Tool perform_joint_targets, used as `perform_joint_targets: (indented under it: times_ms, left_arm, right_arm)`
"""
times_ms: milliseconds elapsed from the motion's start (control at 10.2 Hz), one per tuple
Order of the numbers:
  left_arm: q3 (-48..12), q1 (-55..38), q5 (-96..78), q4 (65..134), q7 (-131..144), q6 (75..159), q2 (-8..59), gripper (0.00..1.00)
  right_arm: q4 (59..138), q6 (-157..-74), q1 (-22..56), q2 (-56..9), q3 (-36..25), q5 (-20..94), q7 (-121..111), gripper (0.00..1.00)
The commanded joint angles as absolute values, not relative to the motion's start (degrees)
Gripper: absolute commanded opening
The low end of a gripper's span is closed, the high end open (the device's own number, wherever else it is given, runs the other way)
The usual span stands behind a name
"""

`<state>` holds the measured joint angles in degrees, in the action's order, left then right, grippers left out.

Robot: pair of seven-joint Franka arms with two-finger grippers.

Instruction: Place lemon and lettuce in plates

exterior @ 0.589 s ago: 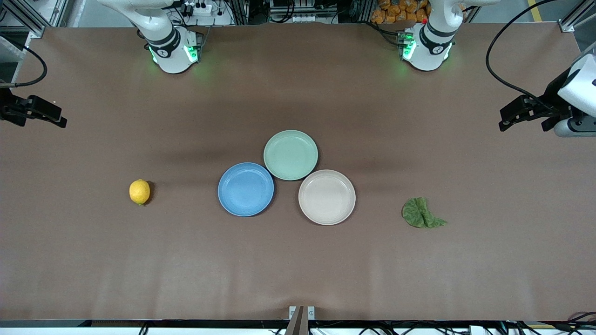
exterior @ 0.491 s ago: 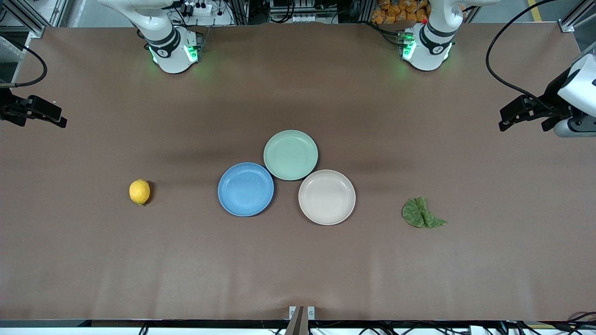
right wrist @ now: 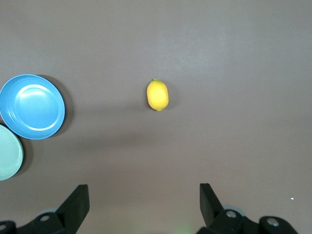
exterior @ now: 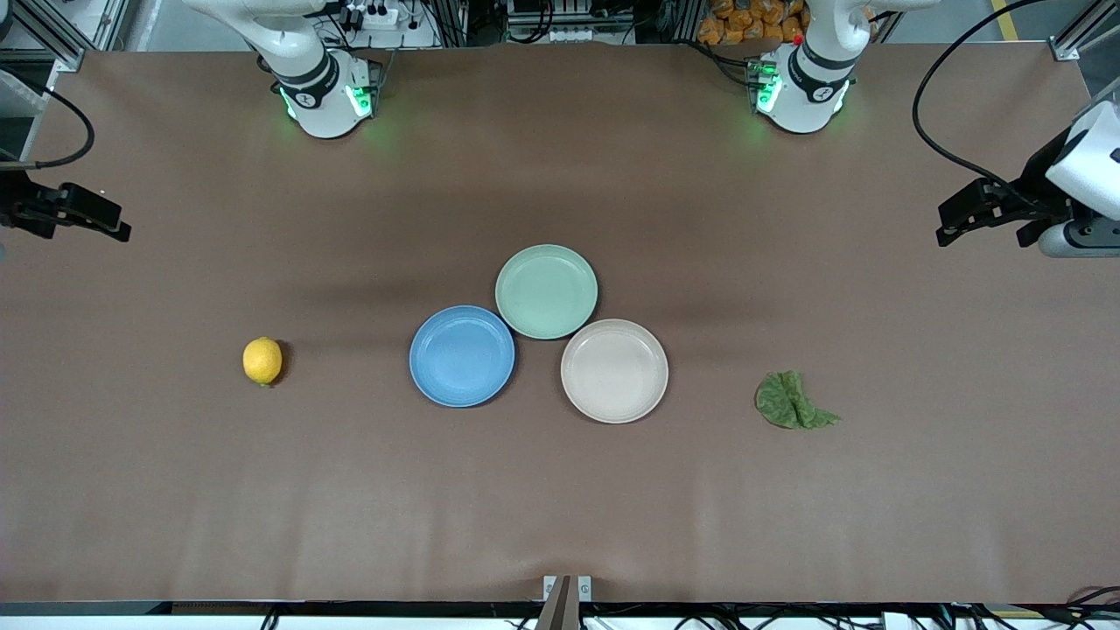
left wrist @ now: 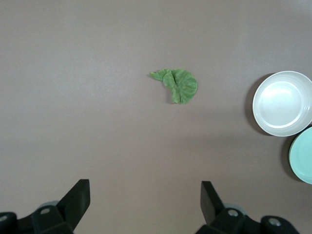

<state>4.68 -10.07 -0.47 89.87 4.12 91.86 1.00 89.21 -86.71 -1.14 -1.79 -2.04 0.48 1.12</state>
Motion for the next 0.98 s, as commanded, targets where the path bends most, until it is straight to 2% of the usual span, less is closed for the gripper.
perform_joint_targets:
  times_ms: [0,393,884]
  left_arm:
    - [4.75,-10.37,-0.09,88.24,2.99,91.14,5.08,1.00]
    - [4.75,-10.37,-2.10,88.77,3.51,98.50,13.34,1.00]
    - [4.66,-10.55,-2.89,88.77,12.19,106.85,22.13,1.00]
  right_arm:
    - [93.24,-89.81,-1.76,-0.35,0.52,0.26,4.48,1.00]
    - [102.55,-100.17,-1.41,-1.40,4.56,0.88,8.07,1.00]
    - [111.86,-113.61,-2.02,-5.44,4.92,0.62,8.00,1.00]
